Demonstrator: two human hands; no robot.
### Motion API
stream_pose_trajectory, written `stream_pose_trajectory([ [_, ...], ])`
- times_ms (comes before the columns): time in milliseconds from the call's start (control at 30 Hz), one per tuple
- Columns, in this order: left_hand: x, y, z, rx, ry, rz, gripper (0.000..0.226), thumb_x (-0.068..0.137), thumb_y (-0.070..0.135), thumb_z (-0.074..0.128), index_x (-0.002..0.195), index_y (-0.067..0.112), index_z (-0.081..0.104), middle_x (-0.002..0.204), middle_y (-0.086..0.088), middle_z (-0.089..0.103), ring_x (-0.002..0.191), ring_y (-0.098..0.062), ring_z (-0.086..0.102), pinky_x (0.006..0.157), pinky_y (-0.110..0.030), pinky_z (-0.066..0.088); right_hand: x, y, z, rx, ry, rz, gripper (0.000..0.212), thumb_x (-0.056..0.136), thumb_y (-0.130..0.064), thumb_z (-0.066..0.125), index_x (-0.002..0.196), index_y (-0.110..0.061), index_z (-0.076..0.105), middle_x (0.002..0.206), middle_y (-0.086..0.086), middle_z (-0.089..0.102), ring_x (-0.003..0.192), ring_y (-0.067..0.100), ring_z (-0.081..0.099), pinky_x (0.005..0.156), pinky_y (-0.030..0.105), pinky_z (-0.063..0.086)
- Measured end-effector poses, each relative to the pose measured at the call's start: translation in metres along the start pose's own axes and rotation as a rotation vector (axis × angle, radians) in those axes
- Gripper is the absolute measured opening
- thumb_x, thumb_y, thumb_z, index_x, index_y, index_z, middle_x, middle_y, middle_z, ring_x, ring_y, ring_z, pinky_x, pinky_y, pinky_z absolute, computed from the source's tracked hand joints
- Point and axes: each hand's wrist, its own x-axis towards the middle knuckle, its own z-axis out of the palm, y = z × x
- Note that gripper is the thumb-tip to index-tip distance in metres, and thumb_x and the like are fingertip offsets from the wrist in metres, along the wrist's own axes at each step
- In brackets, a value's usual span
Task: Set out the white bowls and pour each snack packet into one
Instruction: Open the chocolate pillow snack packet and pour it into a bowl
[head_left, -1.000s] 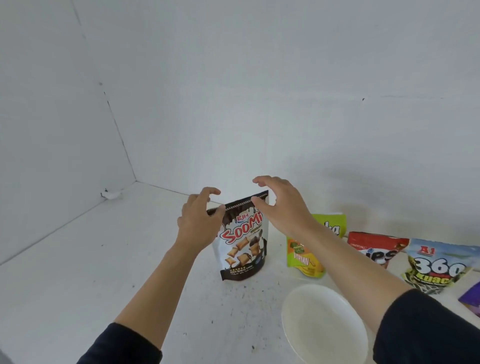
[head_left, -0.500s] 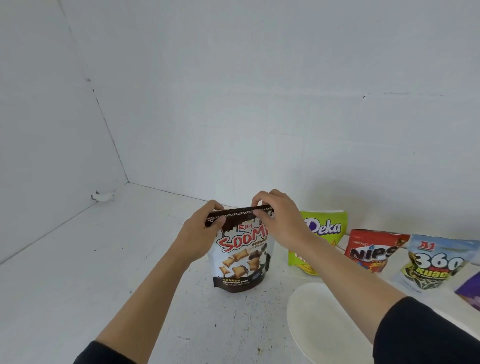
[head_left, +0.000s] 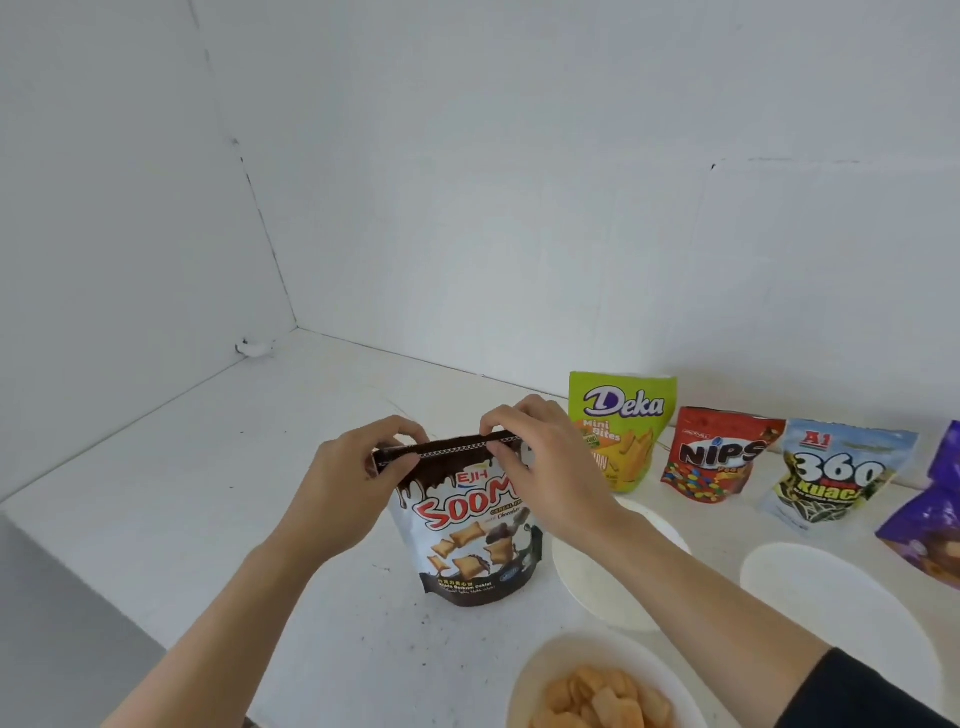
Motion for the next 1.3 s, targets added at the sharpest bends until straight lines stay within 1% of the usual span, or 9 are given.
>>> stream_pose_trajectory([
  [100, -0.014, -0.002, 0.002, 0.004, 0.091, 0.081, 0.030, 0.098, 0.010, 0.063, 0.106, 0.036, 0.075, 0.093, 0.019, 0.072, 0.086, -0.003, 0.066, 0.066, -0.005, 0.046, -0.007, 0.000, 0.002, -0.034, 0.050, -0.014, 0.017, 0.090, -0.019, 0.071, 0.102, -0.030, 0.071, 0.094, -0.009, 0.063, 0.095, 0.015, 0.055, 0.080, 0.042, 0.043],
  [333, -0.019, -0.003, 0.003, 0.038, 0.126, 0.151, 0.028, 0.095, 0.007, 0.067, 0.111, 0.027, 0.079, 0.092, 0.020, 0.071, 0.088, 0.001, 0.064, 0.071, -0.004, 0.046, -0.009, -0.005, 0.009, -0.033, 0.029, -0.103, 0.025, 0.087, -0.011, 0.074, 0.107, -0.027, 0.078, 0.098, -0.012, 0.070, 0.097, 0.014, 0.060, 0.079, 0.033, 0.033],
  [433, -0.019, -0.005, 0.003, 0.026, 0.132, 0.147, 0.028, 0.094, 0.007, 0.068, 0.109, 0.028, 0.079, 0.092, 0.020, 0.073, 0.096, 0.004, 0.061, 0.072, -0.006, 0.047, -0.011, -0.006, 0.014, -0.053, 0.018, -0.140, 0.026, 0.087, -0.011, 0.074, 0.108, -0.026, 0.078, 0.099, -0.010, 0.072, 0.097, 0.014, 0.062, 0.081, 0.035, 0.038],
  [600, -0.019, -0.006, 0.005, -0.006, 0.139, 0.132, 0.027, 0.093, 0.008, 0.069, 0.107, 0.029, 0.079, 0.092, 0.019, 0.074, 0.089, 0.000, 0.065, 0.069, -0.006, 0.046, -0.012, -0.007, 0.011, -0.072, -0.031, -0.162, 0.013, 0.087, -0.015, 0.073, 0.094, -0.026, 0.077, 0.101, -0.012, 0.070, 0.092, 0.011, 0.063, 0.083, 0.036, 0.037],
  [733, -0.019, -0.006, 0.004, -0.043, 0.152, 0.164, 0.026, 0.091, 0.006, 0.072, 0.104, 0.028, 0.081, 0.089, 0.022, 0.073, 0.089, 0.001, 0.066, 0.070, -0.007, 0.049, -0.005, -0.013, 0.010, -0.049, -0.072, -0.148, 0.017, 0.092, -0.020, 0.068, 0.107, -0.028, 0.070, 0.102, -0.013, 0.072, 0.094, 0.009, 0.063, 0.087, 0.036, 0.039],
  [800, -0.019, -0.006, 0.005, -0.064, 0.144, 0.167, 0.026, 0.090, 0.006, 0.074, 0.103, 0.027, 0.081, 0.088, 0.024, 0.072, 0.090, 0.004, 0.066, 0.071, -0.007, 0.049, -0.001, -0.016, 0.013, -0.045, -0.078, -0.164, 0.016, 0.094, -0.021, 0.066, 0.106, -0.027, 0.072, 0.099, -0.012, 0.073, 0.092, 0.011, 0.063, 0.087, 0.035, 0.039],
  [933, -0.016, -0.009, 0.005, -0.080, 0.125, 0.130, 0.024, 0.090, 0.009, 0.075, 0.103, 0.028, 0.081, 0.087, 0.026, 0.071, 0.090, 0.008, 0.064, 0.072, -0.005, 0.049, -0.003, -0.014, 0.019, -0.072, -0.023, -0.225, 0.015, 0.093, -0.018, 0.067, 0.103, -0.023, 0.077, 0.097, -0.009, 0.077, 0.087, 0.012, 0.069, 0.083, 0.032, 0.043],
  [1067, -0.015, -0.011, 0.004, -0.103, 0.098, 0.111, 0.024, 0.089, 0.012, 0.076, 0.103, 0.031, 0.081, 0.088, 0.026, 0.073, 0.090, 0.006, 0.067, 0.075, -0.011, 0.054, -0.007, -0.011, 0.022, -0.082, 0.044, -0.279, 0.015, 0.091, -0.016, 0.069, 0.102, -0.020, 0.078, 0.097, -0.009, 0.078, 0.085, 0.013, 0.070, 0.079, 0.035, 0.046],
  [1300, -0.012, -0.011, 0.001, -0.122, 0.081, 0.046, 0.022, 0.087, 0.016, 0.079, 0.099, 0.034, 0.080, 0.088, 0.021, 0.076, 0.084, -0.002, 0.071, 0.072, -0.013, 0.056, -0.003, -0.011, 0.019, -0.062, 0.012, -0.284, 0.013, 0.092, -0.017, 0.070, 0.101, -0.021, 0.078, 0.096, -0.009, 0.078, 0.086, 0.013, 0.071, 0.081, 0.032, 0.043],
])
